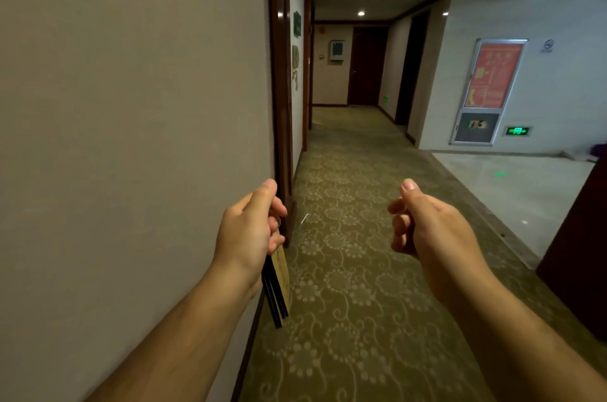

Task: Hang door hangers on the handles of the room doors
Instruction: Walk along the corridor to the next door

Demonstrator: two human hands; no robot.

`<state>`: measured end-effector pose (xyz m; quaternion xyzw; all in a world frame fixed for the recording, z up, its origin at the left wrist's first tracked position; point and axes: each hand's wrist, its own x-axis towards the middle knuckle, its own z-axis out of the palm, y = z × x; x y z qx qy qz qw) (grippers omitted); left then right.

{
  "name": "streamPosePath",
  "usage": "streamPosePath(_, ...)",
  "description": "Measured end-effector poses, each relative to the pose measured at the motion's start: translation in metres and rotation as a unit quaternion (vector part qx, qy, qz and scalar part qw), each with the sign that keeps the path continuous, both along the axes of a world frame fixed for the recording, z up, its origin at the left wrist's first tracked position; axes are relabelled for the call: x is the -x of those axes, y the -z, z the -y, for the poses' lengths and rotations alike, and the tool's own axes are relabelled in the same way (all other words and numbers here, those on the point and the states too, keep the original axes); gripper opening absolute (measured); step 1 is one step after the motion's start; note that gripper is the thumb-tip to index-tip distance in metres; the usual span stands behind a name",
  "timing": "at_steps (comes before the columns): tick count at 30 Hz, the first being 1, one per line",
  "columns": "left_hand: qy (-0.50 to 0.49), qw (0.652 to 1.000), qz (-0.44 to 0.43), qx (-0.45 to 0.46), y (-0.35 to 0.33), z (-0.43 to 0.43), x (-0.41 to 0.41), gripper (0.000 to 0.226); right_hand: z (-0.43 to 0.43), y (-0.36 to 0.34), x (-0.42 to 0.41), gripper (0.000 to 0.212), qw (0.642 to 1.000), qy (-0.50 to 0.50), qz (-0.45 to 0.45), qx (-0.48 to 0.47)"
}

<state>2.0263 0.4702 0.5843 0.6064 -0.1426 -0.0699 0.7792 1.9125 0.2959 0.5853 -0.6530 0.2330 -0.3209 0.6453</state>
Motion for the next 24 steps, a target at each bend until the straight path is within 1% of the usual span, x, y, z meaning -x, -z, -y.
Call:
streamPosePath(6,0.002,1.000,0.013,-0.010,0.011,0.054,-0.080,0.040,0.051,0.020,-0.079,0.046,1.000,0.008,-0.009,-0.015)
streamPosePath(12,0.019,1.000,0.009,-0.021,0.025,0.146,-0.171,0.041,0.145,0.030,-0.168,0.046,1.000,0.006,0.003,-0.009)
streamPosePath(16,0.015,0.999,-0.004,-0.031,0.022,0.211,-0.228,0.040,0.211,0.026,-0.227,0.044,0.999,-0.031,0.008,-0.036)
streamPosePath(19,0.013,0.999,0.003,-0.035,0.016,0.255,-0.269,0.038,0.262,0.019,-0.269,0.041,0.998,-0.057,0.005,-0.016)
streamPosePath(22,0.003,0.999,0.008,-0.035,0.012,0.290,-0.302,0.038,0.302,0.014,-0.306,0.035,0.998,-0.059,0.007,-0.023)
streamPosePath(24,0.000,0.999,0.010,-0.044,0.012,0.314,-0.326,0.038,0.322,0.013,-0.329,0.035,0.997,-0.069,0.002,-0.015)
